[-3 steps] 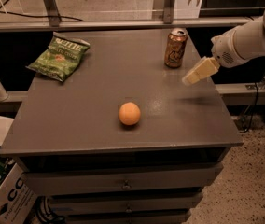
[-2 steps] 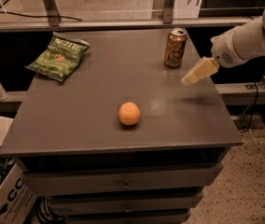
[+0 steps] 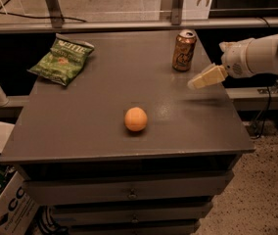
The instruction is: Move orange can near green jalapeno chip bag
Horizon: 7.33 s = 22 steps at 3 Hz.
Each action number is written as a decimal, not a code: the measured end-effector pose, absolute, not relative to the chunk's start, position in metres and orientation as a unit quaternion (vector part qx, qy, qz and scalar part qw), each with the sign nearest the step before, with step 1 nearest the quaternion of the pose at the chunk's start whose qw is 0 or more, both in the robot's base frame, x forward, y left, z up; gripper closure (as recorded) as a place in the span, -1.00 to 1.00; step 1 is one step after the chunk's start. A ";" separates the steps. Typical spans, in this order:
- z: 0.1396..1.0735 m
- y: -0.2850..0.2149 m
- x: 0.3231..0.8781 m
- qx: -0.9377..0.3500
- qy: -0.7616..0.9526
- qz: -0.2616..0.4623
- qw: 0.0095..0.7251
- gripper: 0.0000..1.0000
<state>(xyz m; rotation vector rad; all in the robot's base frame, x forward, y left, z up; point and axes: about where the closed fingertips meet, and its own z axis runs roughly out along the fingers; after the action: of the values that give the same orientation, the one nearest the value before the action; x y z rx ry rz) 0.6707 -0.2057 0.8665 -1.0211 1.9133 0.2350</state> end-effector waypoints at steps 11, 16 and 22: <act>0.888 -0.039 0.738 -0.363 0.677 0.346 0.538 1.00; 0.870 0.121 0.759 -0.496 0.597 0.348 0.525 1.00; 0.863 0.149 0.751 -0.510 0.590 0.362 0.510 -0.89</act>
Offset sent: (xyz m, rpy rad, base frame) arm 0.0738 0.0012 0.0118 0.3729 -0.1616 -0.0823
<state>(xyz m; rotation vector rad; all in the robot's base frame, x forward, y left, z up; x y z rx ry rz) 0.7507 0.1494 0.8626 -1.2290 1.4221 0.8726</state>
